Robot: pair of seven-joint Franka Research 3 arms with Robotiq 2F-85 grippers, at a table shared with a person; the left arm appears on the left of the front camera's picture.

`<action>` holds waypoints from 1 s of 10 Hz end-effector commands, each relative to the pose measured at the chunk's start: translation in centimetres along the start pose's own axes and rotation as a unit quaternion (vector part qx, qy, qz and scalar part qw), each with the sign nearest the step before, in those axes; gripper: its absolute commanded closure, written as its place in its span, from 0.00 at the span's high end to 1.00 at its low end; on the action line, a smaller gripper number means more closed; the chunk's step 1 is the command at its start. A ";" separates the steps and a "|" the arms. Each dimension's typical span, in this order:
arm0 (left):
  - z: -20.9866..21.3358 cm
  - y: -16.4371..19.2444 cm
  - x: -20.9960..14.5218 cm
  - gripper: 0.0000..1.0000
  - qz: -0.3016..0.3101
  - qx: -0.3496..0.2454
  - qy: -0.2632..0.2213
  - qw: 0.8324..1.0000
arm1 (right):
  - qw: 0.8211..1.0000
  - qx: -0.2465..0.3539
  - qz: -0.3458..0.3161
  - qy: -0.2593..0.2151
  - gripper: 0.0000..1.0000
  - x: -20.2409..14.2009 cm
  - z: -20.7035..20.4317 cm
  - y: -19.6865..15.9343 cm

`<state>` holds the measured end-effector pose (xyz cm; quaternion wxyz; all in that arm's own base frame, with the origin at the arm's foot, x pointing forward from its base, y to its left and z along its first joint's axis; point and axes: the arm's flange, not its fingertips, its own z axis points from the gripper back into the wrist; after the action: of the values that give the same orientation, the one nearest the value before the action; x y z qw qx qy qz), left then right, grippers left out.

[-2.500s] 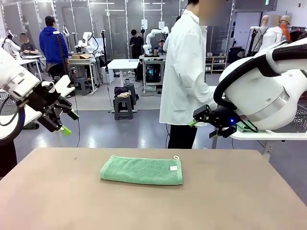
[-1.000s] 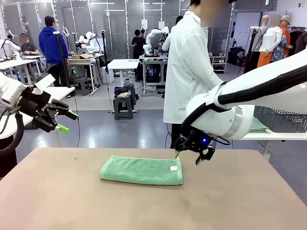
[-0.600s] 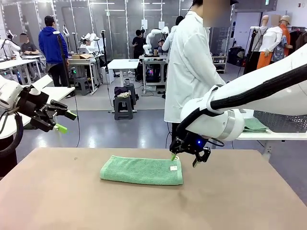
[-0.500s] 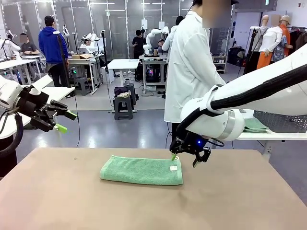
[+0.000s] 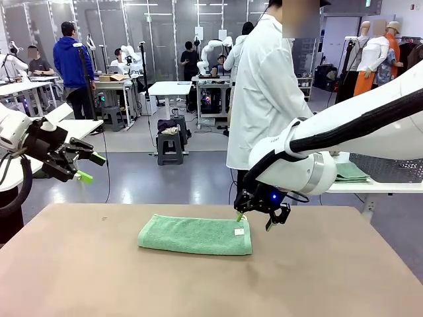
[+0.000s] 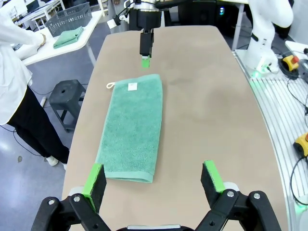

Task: Fold the towels and place them in the basket.
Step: When a person lays out a Towel with hook on the table, fold it in half twice.

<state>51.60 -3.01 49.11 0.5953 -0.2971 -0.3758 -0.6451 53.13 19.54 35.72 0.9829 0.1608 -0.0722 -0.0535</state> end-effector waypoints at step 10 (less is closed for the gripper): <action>0.0 -0.1 0.1 1.00 -0.002 0.000 0.001 1.000 | 0.996 -0.066 -0.045 -0.037 0.80 1.1 -7.3 2.3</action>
<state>51.60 -3.02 49.12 0.5952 -0.2971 -0.3758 -0.6452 54.88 22.67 29.61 0.9852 0.1140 -0.0913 -0.0896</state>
